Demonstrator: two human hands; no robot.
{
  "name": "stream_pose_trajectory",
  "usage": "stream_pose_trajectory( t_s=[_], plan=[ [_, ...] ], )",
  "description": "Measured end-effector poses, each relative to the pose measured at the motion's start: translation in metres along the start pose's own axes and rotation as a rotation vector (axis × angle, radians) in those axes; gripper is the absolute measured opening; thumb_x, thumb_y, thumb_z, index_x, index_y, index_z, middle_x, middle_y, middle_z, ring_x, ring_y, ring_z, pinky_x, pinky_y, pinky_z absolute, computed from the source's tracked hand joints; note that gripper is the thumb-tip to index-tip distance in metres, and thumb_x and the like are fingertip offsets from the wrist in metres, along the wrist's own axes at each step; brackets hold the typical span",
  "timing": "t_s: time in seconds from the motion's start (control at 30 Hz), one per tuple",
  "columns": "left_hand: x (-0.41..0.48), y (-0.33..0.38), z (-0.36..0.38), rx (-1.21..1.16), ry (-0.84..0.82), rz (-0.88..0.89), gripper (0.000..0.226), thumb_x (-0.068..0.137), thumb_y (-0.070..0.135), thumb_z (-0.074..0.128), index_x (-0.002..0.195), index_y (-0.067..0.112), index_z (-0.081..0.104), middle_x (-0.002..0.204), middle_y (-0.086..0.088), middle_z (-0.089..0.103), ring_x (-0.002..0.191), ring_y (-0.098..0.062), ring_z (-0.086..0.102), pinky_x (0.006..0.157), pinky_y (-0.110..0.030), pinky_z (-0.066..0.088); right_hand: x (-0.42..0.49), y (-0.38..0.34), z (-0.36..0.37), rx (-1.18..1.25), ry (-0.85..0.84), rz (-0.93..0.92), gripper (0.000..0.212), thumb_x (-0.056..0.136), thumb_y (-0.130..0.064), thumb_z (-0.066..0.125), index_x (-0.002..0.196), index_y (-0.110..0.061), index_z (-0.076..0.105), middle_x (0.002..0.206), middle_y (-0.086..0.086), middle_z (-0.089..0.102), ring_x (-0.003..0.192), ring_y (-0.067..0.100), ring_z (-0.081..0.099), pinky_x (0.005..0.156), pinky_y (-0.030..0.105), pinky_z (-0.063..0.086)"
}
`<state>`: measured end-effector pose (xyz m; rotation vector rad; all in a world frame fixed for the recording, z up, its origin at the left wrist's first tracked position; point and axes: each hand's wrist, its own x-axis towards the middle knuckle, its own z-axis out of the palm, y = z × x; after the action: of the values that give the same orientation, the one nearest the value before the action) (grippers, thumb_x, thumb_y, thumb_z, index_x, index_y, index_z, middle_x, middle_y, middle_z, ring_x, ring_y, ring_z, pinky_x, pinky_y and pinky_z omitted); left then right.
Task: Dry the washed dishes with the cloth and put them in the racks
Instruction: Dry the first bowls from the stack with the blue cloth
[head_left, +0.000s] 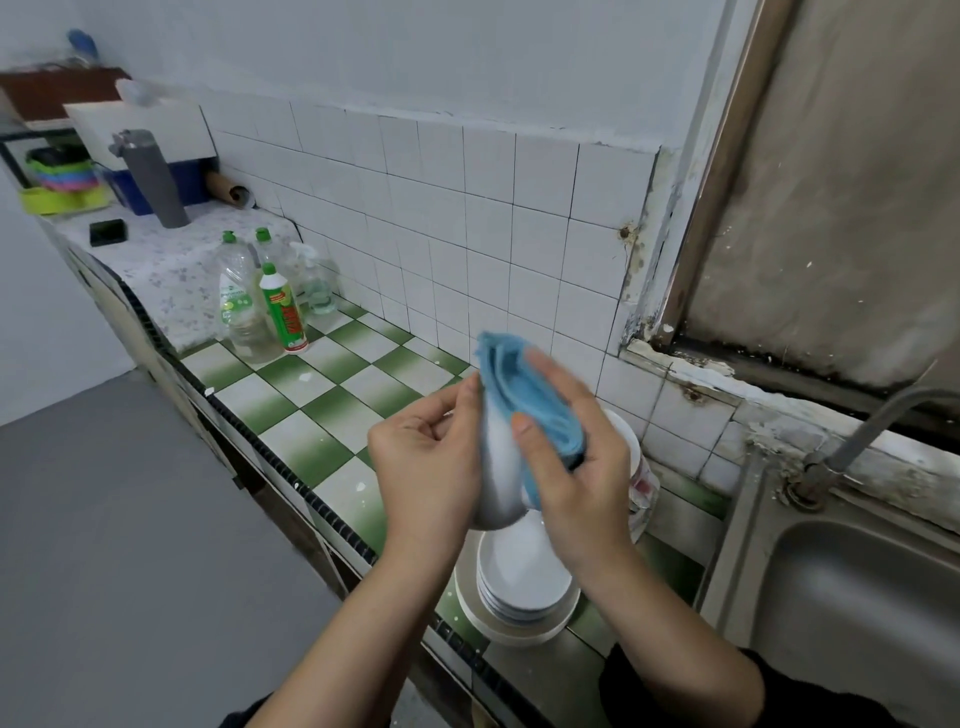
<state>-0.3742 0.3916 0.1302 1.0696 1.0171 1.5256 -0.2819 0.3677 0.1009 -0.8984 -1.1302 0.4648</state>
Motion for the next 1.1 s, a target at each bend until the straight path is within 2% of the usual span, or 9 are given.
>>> stream_pose_trajectory(
  t_s=[0.1,0.3,0.4,0.53,0.67,0.77,0.9,1.0,1.1],
  plan=[
    [0.0,-0.001,-0.004,-0.008,-0.016,-0.049,0.026,0.088,0.0,0.064,0.066,0.011,0.074,0.058,-0.007,0.062,0.059,-0.014,0.048,0.052,-0.023,0.042,-0.009,0.001,0.001,-0.247,-0.086,-0.254,0.021,0.087,-0.023,0.062,0.107,-0.024,0.07,0.111,0.001,0.069,0.112,0.023,0.061,0.099,0.038,0.046],
    [-0.005,-0.001,0.004,0.029,0.036,-0.026,0.026,0.09,0.011,0.067,0.066,0.022,0.071,0.055,0.002,0.064,0.055,-0.009,0.052,0.052,-0.019,0.047,0.019,0.004,0.003,0.057,0.226,0.291,0.017,0.075,-0.018,0.06,0.076,-0.028,0.074,0.084,-0.011,0.074,0.085,0.008,0.067,0.08,0.028,0.05],
    [0.004,-0.004,0.002,0.029,0.063,-0.096,0.032,0.088,0.006,0.067,0.058,0.018,0.07,0.055,0.0,0.061,0.055,-0.012,0.049,0.054,-0.023,0.045,0.004,0.002,0.008,-0.187,0.152,-0.044,0.012,0.082,-0.019,0.061,0.087,-0.024,0.071,0.088,-0.012,0.072,0.086,0.01,0.066,0.079,0.028,0.051],
    [0.016,-0.004,-0.001,-0.009,0.059,-0.295,0.046,0.085,-0.01,0.056,0.045,0.013,0.062,0.05,-0.002,0.055,0.049,-0.015,0.047,0.05,-0.023,0.045,-0.015,0.02,0.006,-0.515,0.031,-0.48,0.016,0.087,-0.017,0.06,0.099,-0.013,0.071,0.106,0.017,0.068,0.105,0.032,0.064,0.088,0.046,0.052],
    [0.023,0.006,0.002,-0.191,0.15,-0.482,0.025,0.091,0.005,0.06,0.067,0.006,0.063,0.062,-0.009,0.062,0.053,-0.021,0.057,0.06,-0.031,0.053,-0.031,0.04,-0.003,-0.559,-0.032,-0.623,0.015,0.092,-0.02,0.058,0.105,-0.014,0.064,0.128,0.026,0.058,0.126,0.04,0.052,0.096,0.055,0.048],
    [0.033,0.002,0.003,-0.203,0.228,-0.541,0.022,0.089,0.013,0.068,0.069,0.006,0.062,0.061,-0.007,0.065,0.048,-0.02,0.058,0.06,-0.033,0.054,-0.039,0.045,-0.004,-0.418,0.014,-0.47,0.022,0.097,-0.027,0.054,0.113,-0.015,0.062,0.138,0.03,0.047,0.134,0.046,0.04,0.1,0.064,0.041],
    [0.029,-0.006,0.005,-0.282,0.18,-0.657,0.012,0.088,0.021,0.068,0.091,0.008,0.067,0.105,-0.014,0.072,0.076,-0.027,0.066,0.081,-0.048,0.058,-0.034,0.024,0.006,-0.189,0.217,-0.212,0.032,0.096,-0.038,0.056,0.123,-0.022,0.062,0.14,0.016,0.052,0.131,0.035,0.048,0.102,0.056,0.045],
    [0.023,-0.007,0.009,-0.336,0.2,-0.633,0.01,0.088,0.019,0.069,0.084,0.011,0.065,0.093,-0.009,0.072,0.069,-0.023,0.064,0.08,-0.046,0.058,-0.014,0.004,0.01,0.113,0.489,0.143,0.024,0.086,-0.033,0.06,0.109,-0.034,0.067,0.113,-0.015,0.07,0.112,0.011,0.063,0.09,0.023,0.052],
    [0.017,-0.002,0.012,-0.354,0.276,-0.586,0.015,0.088,0.016,0.07,0.075,0.012,0.063,0.073,-0.002,0.065,0.053,-0.017,0.058,0.069,-0.038,0.056,-0.005,0.003,0.008,0.262,0.545,0.366,0.018,0.089,-0.032,0.058,0.103,-0.038,0.067,0.107,-0.016,0.071,0.107,0.006,0.064,0.085,0.02,0.05]
  ],
)
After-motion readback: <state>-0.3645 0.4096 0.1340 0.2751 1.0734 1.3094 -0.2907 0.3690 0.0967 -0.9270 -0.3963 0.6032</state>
